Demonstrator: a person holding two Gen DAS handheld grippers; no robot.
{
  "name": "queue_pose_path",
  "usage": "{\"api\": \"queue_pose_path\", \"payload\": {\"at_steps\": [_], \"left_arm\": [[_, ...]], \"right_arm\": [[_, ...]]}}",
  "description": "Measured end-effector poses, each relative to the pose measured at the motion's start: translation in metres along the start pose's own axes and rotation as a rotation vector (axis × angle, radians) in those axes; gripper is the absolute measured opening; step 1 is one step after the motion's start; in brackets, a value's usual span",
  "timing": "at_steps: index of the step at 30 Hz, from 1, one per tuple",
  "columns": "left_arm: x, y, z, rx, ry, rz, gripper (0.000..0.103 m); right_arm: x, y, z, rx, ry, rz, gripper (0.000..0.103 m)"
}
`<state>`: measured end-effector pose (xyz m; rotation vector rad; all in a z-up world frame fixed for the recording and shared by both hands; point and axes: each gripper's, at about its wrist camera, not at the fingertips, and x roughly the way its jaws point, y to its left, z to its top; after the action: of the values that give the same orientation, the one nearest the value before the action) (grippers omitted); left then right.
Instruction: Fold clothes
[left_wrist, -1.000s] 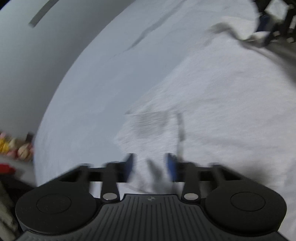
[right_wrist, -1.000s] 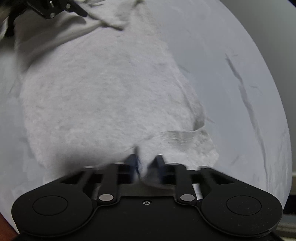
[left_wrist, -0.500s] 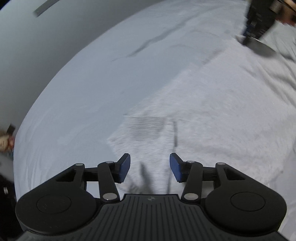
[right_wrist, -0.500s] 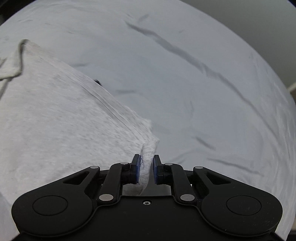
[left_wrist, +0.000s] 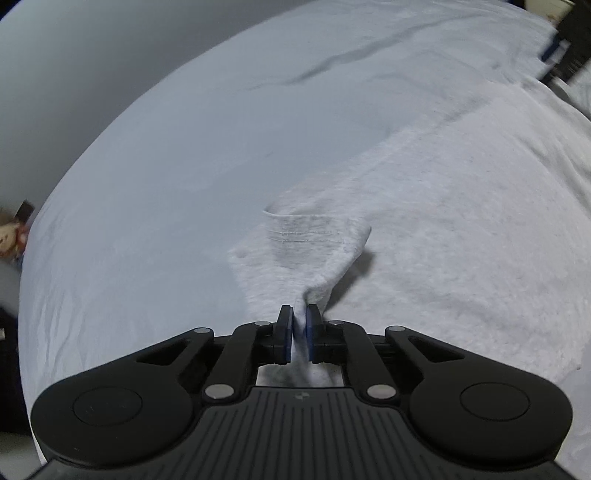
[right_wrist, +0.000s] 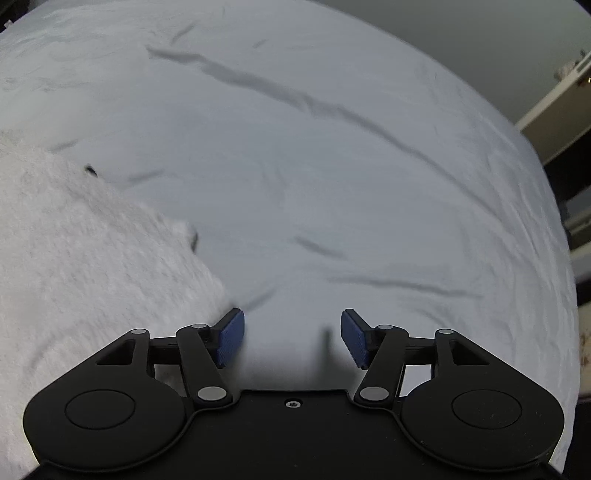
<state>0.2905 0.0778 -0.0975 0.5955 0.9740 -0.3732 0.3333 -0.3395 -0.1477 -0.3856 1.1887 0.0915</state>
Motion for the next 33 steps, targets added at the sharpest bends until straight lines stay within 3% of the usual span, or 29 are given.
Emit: {"api": "queue_pose_path", "payload": {"at_steps": [3, 7, 10, 13, 17, 22, 26, 28, 31, 33], "left_arm": [[0.004, 0.011, -0.002, -0.054, 0.015, 0.015, 0.01], [0.007, 0.025, -0.012, -0.105, 0.047, 0.068, 0.034], [0.002, 0.04, -0.018, -0.209, 0.098, 0.114, 0.034], [-0.011, 0.045, -0.023, -0.244, 0.089, 0.106, 0.034], [-0.04, 0.035, -0.033, -0.26, 0.068, -0.009, 0.034], [-0.064, 0.0, -0.051, -0.184, 0.077, -0.084, 0.037], [-0.075, -0.021, -0.071, -0.172, 0.089, -0.141, 0.037], [-0.078, -0.027, -0.081, -0.168, 0.093, -0.152, 0.037], [-0.081, -0.032, -0.095, -0.159, 0.088, -0.16, 0.037], [-0.084, -0.034, -0.106, -0.155, 0.071, -0.177, 0.037]], "right_arm": [[0.0, 0.0, -0.006, -0.001, 0.014, 0.017, 0.056], [-0.005, 0.006, -0.016, -0.027, 0.013, 0.051, 0.056], [-0.011, 0.007, -0.023, -0.024, -0.009, 0.053, 0.056], [-0.029, 0.002, -0.033, 0.015, -0.032, 0.069, 0.056], [-0.042, 0.006, -0.043, 0.039, 0.012, 0.143, 0.056], [-0.062, 0.02, -0.058, 0.021, 0.033, 0.2, 0.056], [-0.085, 0.041, -0.082, 0.036, 0.042, 0.308, 0.055], [-0.09, 0.056, -0.092, 0.019, 0.048, 0.342, 0.052], [-0.085, 0.067, -0.099, -0.004, 0.052, 0.348, 0.039], [-0.08, 0.075, -0.106, -0.006, 0.059, 0.357, 0.039]]}}
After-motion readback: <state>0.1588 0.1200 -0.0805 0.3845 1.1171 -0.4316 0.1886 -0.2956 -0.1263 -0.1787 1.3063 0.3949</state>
